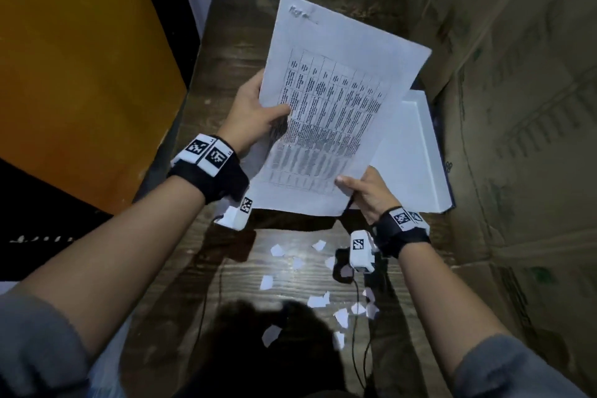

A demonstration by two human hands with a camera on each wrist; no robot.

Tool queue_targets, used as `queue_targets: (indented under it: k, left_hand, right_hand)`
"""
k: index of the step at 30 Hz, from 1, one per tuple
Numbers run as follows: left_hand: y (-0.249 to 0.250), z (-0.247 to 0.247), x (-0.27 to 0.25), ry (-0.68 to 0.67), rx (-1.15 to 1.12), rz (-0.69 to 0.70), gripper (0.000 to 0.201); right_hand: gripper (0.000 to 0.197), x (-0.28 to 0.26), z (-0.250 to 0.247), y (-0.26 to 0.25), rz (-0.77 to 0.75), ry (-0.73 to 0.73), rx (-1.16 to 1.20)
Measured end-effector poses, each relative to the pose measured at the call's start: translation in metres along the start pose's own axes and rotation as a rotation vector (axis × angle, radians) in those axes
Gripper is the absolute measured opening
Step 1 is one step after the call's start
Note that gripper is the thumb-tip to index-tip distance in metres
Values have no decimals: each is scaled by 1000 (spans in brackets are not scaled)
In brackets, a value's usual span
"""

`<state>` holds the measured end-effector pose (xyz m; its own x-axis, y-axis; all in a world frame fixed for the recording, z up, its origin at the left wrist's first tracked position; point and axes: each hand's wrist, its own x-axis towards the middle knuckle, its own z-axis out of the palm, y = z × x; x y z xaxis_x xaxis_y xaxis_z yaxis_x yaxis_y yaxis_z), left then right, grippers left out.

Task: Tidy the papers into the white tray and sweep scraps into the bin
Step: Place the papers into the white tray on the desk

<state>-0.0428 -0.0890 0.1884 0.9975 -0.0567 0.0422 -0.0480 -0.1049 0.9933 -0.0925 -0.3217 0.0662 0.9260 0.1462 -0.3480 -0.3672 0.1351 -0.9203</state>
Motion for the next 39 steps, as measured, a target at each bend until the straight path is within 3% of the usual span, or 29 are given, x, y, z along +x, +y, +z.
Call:
queue_targets:
  k: [3,6,9,13,17,24,27,31,35,37,39]
  left_hand:
    - [-9,45,20,-10,-64,-128,45]
    - [-44,96,29,-243,102,-259,53]
    - [-95,148,25,-375,310,-513,79]
    - [-131,208,34,-486,435,-642,86]
    - [-148,242,62,-425,537,-756,81]
    - [-182,263,74,-283,652,-696,75]
    - [-188,265,73,-219,656,-704,75]
    - [-184,268,71,-175,675,-733,73]
    - [-160,262,62,-263,728,-726,78]
    - [-137,250,51,-361,728,-650,77]
    - [-112,225,36,-399,639,-510,68]
  right_hand:
    - [40,1,-46,-10,-57,196,18]
    - [34,7,-89,-15,-61,335,-73]
    - [31,21,-131,-11,33,452,-120]
    - [35,59,-181,3,222,567,-405]
    - [18,94,-205,12,323,594,-581]
    - [46,116,-203,24,325,624,-920]
    - [62,121,-203,25,401,513,-1038]
    - [65,121,-202,24,449,496,-1102]
    - [76,105,-187,6,457,497,-1237]
    - [65,87,-173,-9,443,473,-1329]
    - [49,66,-150,-26,293,412,-1242]
